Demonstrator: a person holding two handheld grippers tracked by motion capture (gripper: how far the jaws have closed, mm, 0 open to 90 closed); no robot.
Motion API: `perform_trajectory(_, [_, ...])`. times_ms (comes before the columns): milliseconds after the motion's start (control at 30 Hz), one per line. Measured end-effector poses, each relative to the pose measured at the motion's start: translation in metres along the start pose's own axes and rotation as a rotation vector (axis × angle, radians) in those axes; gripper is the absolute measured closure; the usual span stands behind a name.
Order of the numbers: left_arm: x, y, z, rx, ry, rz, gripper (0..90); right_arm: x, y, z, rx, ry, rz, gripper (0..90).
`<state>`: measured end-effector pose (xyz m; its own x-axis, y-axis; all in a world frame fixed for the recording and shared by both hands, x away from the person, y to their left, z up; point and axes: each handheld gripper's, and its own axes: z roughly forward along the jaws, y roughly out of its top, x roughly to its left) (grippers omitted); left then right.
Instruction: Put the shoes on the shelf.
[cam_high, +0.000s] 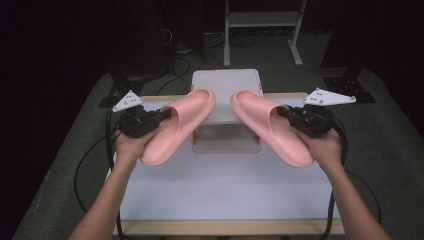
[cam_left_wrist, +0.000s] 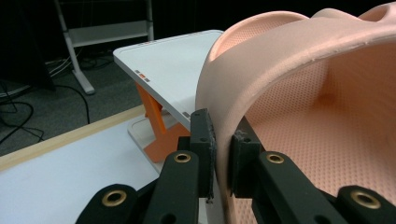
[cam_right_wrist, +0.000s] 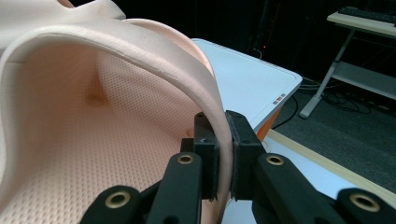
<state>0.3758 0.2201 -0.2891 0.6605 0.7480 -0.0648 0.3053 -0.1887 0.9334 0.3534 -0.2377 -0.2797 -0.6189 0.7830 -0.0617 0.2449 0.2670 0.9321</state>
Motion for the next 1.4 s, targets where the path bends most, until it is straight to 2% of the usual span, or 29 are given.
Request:
perform_trajectory(500, [0.013,0.014,0.02,0.018,0.022,-0.01,82.6,-0.008,0.013,0.029,0.008,-0.008,0.011,83.6])
perform_trajectory(1400, [0.027,0.035,0.056,0.051,0.078,-0.023,82.5,-0.021,0.026,0.056,0.027,-0.063,0.016,83.4])
